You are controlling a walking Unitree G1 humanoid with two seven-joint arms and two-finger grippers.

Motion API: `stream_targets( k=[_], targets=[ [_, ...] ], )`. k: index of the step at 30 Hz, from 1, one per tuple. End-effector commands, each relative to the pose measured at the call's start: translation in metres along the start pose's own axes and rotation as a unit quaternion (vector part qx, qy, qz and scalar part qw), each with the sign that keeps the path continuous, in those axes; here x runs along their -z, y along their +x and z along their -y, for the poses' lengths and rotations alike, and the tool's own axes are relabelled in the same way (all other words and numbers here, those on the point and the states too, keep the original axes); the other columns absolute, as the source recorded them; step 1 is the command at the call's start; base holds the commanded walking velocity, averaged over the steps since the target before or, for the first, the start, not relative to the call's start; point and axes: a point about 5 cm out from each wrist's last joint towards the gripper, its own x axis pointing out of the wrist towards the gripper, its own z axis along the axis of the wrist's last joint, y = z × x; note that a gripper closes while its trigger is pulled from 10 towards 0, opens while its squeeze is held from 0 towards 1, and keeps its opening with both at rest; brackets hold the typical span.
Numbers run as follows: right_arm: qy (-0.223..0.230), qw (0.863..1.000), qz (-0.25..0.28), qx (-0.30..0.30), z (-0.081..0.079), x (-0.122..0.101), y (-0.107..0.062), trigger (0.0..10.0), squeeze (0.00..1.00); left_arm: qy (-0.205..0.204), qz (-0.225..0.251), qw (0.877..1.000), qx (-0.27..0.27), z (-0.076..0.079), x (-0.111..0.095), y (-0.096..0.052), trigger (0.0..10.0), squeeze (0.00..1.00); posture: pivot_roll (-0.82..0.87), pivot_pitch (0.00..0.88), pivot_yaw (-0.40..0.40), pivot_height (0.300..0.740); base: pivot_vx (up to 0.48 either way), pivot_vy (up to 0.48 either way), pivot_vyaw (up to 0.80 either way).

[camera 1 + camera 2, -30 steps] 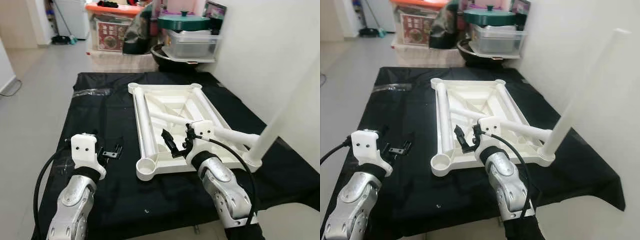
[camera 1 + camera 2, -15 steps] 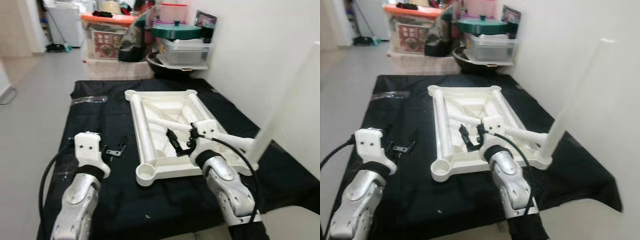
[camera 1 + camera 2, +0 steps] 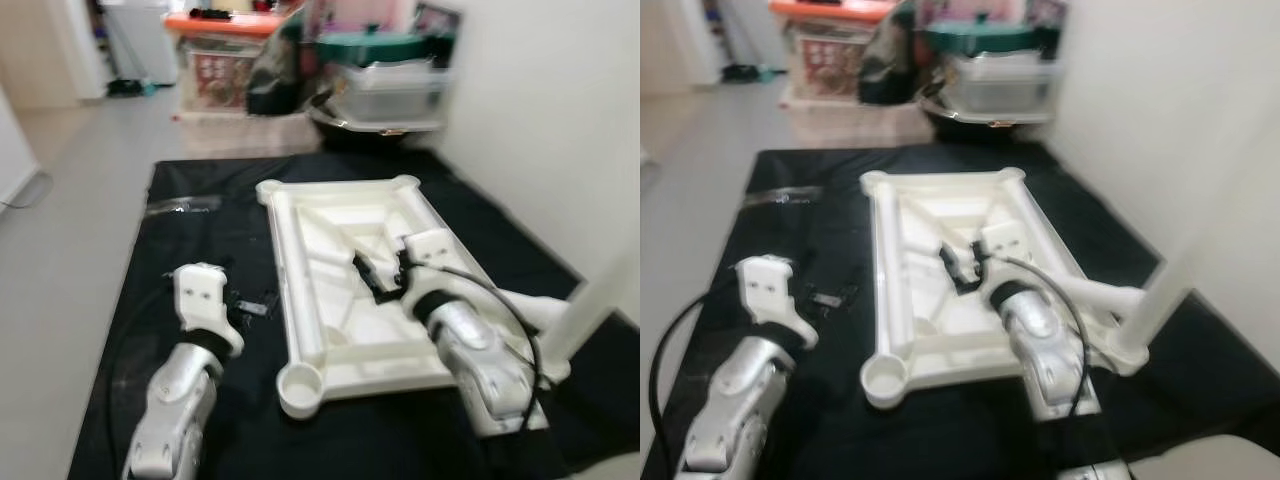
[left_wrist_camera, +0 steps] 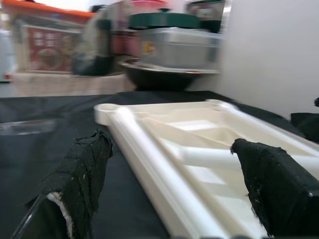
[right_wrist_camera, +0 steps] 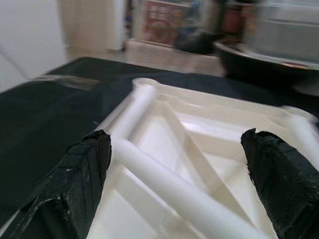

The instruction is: Building children table

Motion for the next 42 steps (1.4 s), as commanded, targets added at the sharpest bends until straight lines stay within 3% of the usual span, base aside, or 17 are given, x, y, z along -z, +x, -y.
stream_targets(
  k=[1,2,4,9,13,16,18,27,32,36,42],
  targets=[
    [-0.008,0.999,0.009,-0.038,-0.006,-0.006,0.005,10.0,0.00,0.003,-0.004,1.000,-0.008,-0.005,0.002,-0.001,10.0,0.00,0.06,0.000,-0.097,0.740,0.277,0.000,0.00],
    [-0.008,0.999,0.009,-0.038,-0.006,-0.006,0.005,10.0,0.00,0.003,-0.004,1.000,-0.008,-0.005,0.002,-0.001,10.0,0.00,0.06,0.000,-0.097,0.740,0.277,0.000,0.00],
    [-0.034,0.994,0.005,-0.105,-0.004,-0.011,0.004,10.0,0.00,0.003,-0.004,1.000,-0.005,-0.003,0.003,-0.001,10.0,0.00,0.06,0.000,-0.098,0.740,0.139,0.000,0.00],
    [-0.047,0.986,-0.006,-0.158,0.004,-0.017,0.003,10.0,0.00,0.003,-0.006,1.000,0.001,-0.001,0.004,0.000,10.0,0.00,0.06,0.000,-0.101,0.740,0.000,0.000,0.00],
    [-0.102,0.968,-0.024,-0.226,0.022,-0.028,0.002,10.0,0.00,0.004,-0.005,1.000,0.002,0.000,0.005,0.002,10.0,0.00,0.06,0.000,-0.110,0.740,0.000,0.000,0.00],
    [-0.150,0.949,-0.075,-0.267,0.043,-0.024,0.003,10.0,0.00,0.004,-0.006,1.000,0.003,0.002,0.006,0.002,10.0,0.00,0.06,0.000,-0.116,0.740,0.000,0.000,0.00],
    [-0.155,0.943,-0.092,-0.279,0.047,-0.021,0.003,10.0,0.00,0.004,-0.006,1.000,0.004,0.002,0.006,0.003,10.0,0.00,0.06,0.000,-0.116,0.740,0.000,0.000,0.00],
    [-0.134,0.933,-0.191,-0.273,0.084,-0.009,0.015,10.0,0.00,0.005,-0.010,1.000,0.009,0.006,0.009,0.005,10.0,0.00,0.06,0.000,-0.130,0.740,0.000,0.000,0.00],
    [-0.155,0.932,-0.226,-0.237,0.096,-0.007,0.022,10.0,0.00,0.003,-0.009,1.000,0.009,0.008,0.010,0.005,10.0,0.00,0.07,0.000,-0.141,0.740,0.000,0.000,0.00],
    [-0.156,0.928,-0.238,-0.240,0.098,-0.005,0.022,10.0,0.00,0.002,-0.009,1.000,0.008,0.008,0.010,0.005,10.0,0.00,0.07,0.000,-0.146,0.740,0.000,0.000,0.00],
    [-0.171,0.902,-0.283,-0.276,0.097,0.008,0.018,10.0,0.00,0.001,-0.009,1.000,0.007,0.009,0.011,0.003,10.0,0.00,0.08,0.000,-0.157,0.740,0.000,0.000,0.00]
  ],
)
